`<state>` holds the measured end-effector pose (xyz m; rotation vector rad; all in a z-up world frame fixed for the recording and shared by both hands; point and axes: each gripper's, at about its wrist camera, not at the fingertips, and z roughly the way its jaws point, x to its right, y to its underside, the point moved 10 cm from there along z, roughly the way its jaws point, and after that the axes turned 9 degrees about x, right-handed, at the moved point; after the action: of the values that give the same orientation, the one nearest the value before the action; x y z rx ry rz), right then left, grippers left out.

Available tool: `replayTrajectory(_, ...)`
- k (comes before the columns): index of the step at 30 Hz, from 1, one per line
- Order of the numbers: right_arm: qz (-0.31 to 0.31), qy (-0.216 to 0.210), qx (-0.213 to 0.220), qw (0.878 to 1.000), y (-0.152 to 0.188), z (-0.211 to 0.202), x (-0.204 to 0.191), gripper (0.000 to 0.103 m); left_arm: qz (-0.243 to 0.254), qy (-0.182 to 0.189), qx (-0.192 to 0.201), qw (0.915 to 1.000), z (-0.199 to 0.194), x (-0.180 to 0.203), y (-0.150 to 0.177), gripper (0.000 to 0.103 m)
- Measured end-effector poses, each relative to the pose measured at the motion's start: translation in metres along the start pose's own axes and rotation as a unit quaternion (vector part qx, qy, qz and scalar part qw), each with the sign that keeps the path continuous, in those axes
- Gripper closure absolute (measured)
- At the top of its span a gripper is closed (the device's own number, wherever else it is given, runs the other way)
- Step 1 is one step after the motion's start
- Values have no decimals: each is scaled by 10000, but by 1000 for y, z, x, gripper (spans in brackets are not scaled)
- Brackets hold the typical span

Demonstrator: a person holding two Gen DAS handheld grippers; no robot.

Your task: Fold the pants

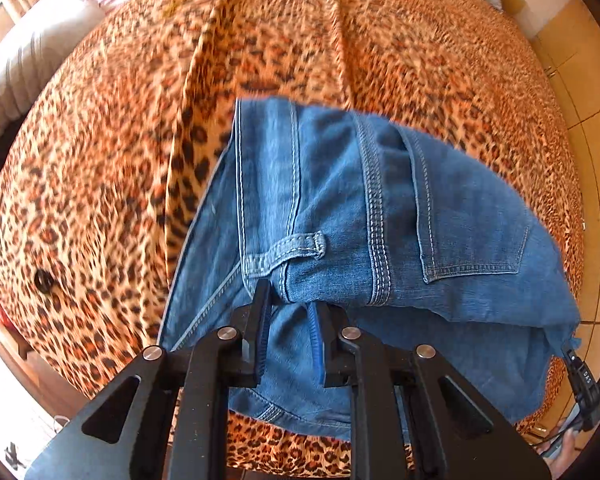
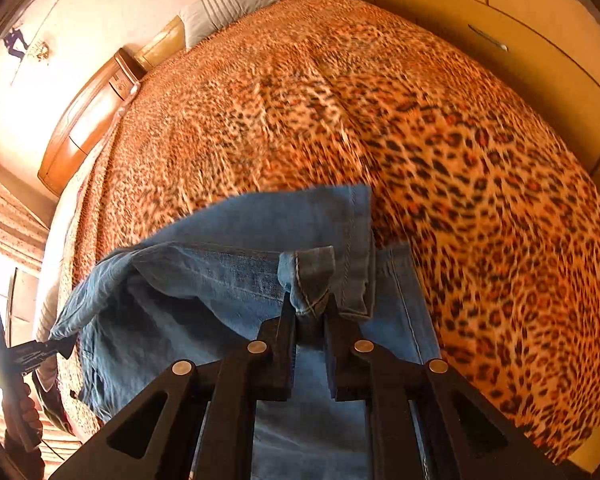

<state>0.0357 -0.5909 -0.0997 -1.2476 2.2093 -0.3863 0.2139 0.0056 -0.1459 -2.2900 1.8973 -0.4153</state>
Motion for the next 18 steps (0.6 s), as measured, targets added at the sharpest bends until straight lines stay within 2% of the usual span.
replayTrajectory(3,-53,245,-288,9993,25,12,10,85,-173,-78,-161,9997,8,-8,11,91)
replayTrajectory(5,-72,335,-364,9987,30,7,11,82,-404,129,-164,9990,-1,-13,12,91)
replayTrajectory(8,-122,374,-328,9987,30,-15,14,70,-757,343,-47,9965,-23,-27,9,91)
replayTrajectory(10,-41,376,-217,9990,24,-35,18,62,-1076,639,-17,9921,-32,-31,10,90)
replayTrajectory(11,133,289,-129,9994,20,-45,19,60,-1242,761,0,9893,-36,-31,9,87)
replayTrajectory(12,376,143,-67,9992,15,-51,19,53,-1381,880,20,9865,-38,-27,8,79)
replayTrajectory(13,708,-61,-28,9975,12,-54,19,45,-1508,972,27,9838,-39,-23,7,65)
replayTrajectory(15,1442,-550,-125,9879,9,-48,15,41,-1724,1072,7,9792,-36,-11,4,51)
replayTrajectory(18,2491,-1168,-488,9602,13,-25,1,41,-2003,1227,-124,9720,-25,10,3,50)
